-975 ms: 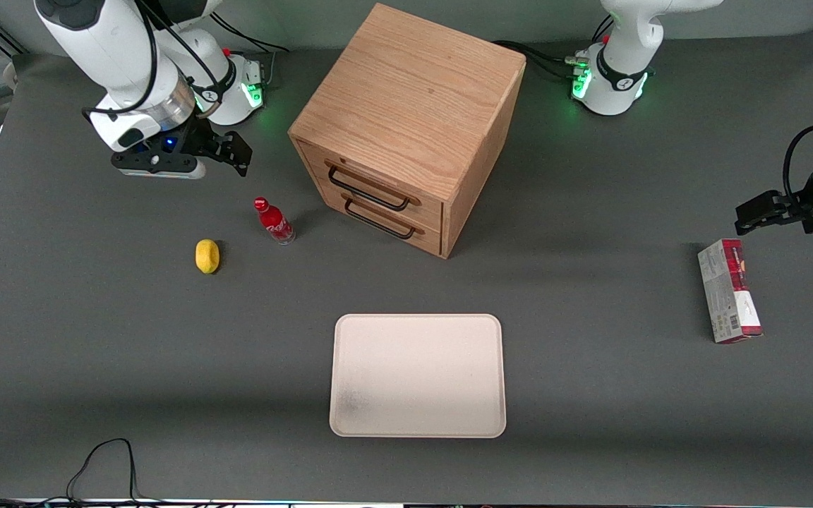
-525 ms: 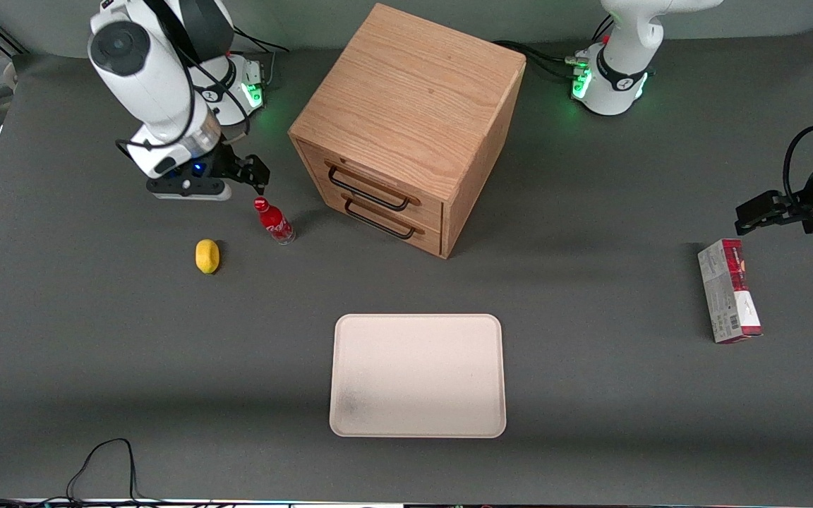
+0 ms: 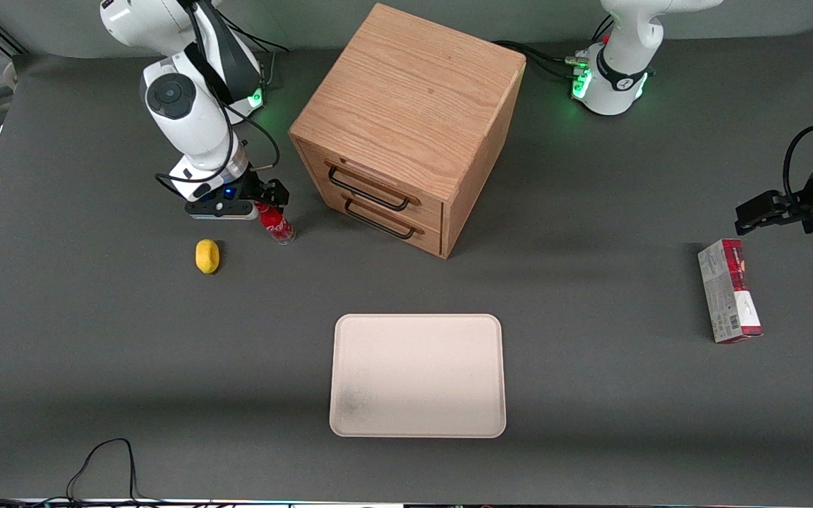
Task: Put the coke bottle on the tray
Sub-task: 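Lower the open right gripper around the red Coca-Cola bottle, then close the right gripper on the bottle's neck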
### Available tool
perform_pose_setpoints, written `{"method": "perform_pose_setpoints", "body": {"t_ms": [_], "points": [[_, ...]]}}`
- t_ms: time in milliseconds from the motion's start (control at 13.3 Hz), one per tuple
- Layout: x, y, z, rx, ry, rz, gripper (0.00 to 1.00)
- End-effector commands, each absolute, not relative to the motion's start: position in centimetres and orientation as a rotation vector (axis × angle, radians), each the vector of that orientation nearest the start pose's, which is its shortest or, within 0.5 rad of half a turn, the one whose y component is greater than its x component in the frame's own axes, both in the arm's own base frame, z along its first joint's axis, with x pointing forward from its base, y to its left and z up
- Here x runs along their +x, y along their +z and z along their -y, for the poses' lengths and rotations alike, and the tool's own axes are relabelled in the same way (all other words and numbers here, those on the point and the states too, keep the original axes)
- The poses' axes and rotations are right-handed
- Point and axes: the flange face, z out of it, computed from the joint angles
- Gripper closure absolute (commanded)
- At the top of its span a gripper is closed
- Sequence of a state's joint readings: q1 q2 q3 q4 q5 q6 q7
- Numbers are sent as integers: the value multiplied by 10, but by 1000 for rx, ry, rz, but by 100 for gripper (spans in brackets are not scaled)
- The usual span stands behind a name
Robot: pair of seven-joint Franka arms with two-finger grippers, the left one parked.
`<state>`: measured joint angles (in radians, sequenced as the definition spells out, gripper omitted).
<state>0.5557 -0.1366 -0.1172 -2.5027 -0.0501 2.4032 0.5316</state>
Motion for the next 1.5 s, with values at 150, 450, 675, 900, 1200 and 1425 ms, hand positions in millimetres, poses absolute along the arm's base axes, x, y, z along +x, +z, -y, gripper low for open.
{"method": "perform_pose_setpoints", "body": {"t_ms": [150,450,675,900,1200,1425], "points": [[407,332,-189,-3143,-73,3,0],[407,327,-189,-3150,-57,-1,8],[407,326,-190,-3152,-53,3,65],[407,327,-190,-3152,-53,3,98],[410,334,-191,-3157,-36,0,100],[435,390,-199,-3177,9,-15,100]]}}
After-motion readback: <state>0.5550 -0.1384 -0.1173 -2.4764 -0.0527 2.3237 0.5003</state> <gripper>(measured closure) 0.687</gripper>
